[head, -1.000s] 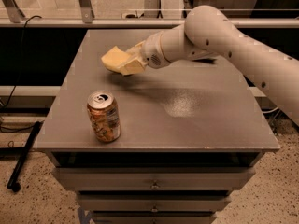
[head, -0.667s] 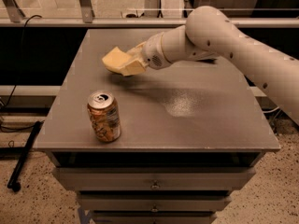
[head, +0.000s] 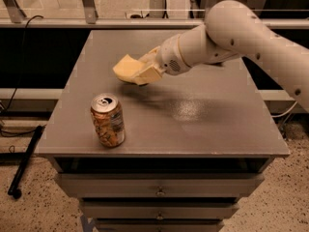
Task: Move sponge near orange can
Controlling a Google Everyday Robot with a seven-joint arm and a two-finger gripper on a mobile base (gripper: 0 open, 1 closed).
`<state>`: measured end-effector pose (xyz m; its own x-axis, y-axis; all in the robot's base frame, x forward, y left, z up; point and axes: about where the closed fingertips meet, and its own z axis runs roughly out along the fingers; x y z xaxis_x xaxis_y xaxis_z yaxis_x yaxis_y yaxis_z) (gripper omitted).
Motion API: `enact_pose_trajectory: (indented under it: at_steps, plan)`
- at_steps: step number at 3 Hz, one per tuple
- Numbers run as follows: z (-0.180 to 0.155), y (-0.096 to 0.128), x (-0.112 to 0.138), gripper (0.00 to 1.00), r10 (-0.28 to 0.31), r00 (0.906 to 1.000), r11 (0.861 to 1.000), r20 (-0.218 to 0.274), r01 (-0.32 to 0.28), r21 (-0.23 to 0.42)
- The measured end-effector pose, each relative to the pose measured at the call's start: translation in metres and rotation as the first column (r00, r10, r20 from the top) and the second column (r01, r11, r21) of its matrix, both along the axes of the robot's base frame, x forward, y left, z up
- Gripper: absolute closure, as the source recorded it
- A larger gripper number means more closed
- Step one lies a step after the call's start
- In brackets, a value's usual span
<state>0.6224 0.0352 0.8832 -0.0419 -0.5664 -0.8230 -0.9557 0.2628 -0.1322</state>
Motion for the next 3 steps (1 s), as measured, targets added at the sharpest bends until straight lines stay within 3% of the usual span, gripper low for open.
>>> enact_pose_trajectory:
  at_steps: [1,2,3]
  plan:
    - [0.010,-0.031,-0.037,1.00,0.034,0.9986,0.998,-0.040,-0.036,-0.042]
    - [0.011,-0.053,-0.070,1.00,0.079,0.9910,0.993,-0.108,-0.087,-0.076]
    - [-0.001,-0.066,-0.098,1.00,0.132,0.9728,0.981,-0.190,-0.156,-0.118]
